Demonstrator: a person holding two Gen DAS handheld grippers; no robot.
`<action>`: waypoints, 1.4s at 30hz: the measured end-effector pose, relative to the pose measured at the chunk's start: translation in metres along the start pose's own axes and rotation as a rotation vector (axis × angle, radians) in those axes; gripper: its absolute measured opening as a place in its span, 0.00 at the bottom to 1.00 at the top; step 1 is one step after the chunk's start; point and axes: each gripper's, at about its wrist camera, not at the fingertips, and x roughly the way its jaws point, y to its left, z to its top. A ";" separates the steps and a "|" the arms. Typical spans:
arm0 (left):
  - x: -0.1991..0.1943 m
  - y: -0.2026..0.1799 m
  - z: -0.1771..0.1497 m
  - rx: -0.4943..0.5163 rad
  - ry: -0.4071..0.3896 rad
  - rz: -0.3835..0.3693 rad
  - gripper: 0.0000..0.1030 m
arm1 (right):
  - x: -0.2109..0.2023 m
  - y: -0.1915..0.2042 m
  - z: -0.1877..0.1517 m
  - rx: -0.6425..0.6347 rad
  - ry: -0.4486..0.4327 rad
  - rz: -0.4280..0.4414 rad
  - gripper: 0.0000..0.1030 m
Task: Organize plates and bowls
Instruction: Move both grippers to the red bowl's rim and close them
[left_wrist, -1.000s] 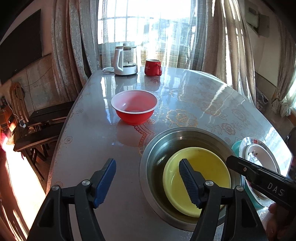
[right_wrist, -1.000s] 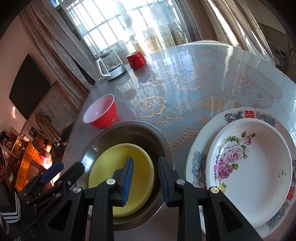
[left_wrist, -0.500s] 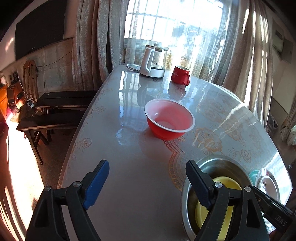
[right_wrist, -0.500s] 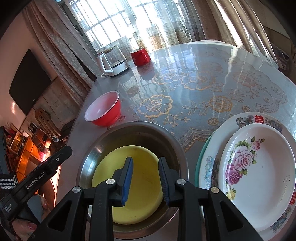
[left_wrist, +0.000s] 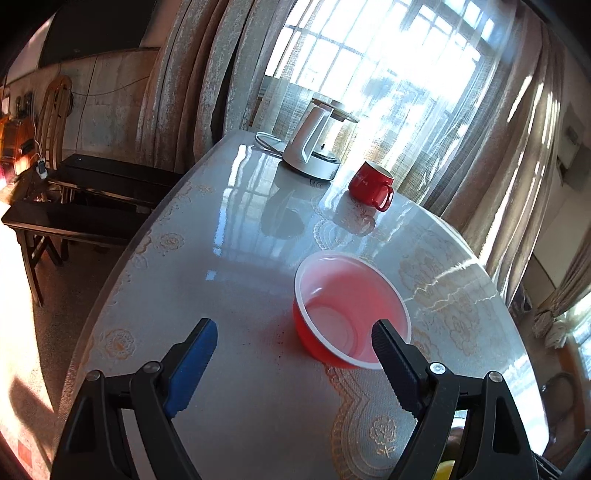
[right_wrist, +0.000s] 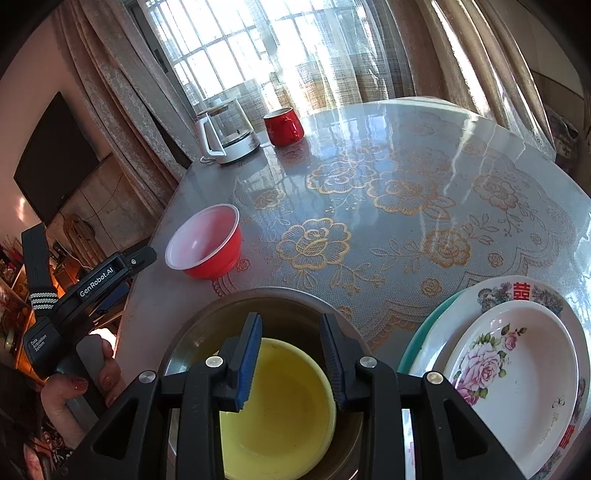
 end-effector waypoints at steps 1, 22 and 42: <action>0.006 0.003 0.002 -0.015 0.011 0.001 0.84 | 0.002 0.001 0.003 0.000 0.003 -0.001 0.33; 0.040 0.009 0.007 -0.018 0.086 0.000 0.74 | 0.131 0.042 0.090 0.131 0.208 0.066 0.36; 0.053 0.004 0.003 0.025 0.120 0.017 0.65 | 0.172 0.057 0.089 0.123 0.270 0.046 0.36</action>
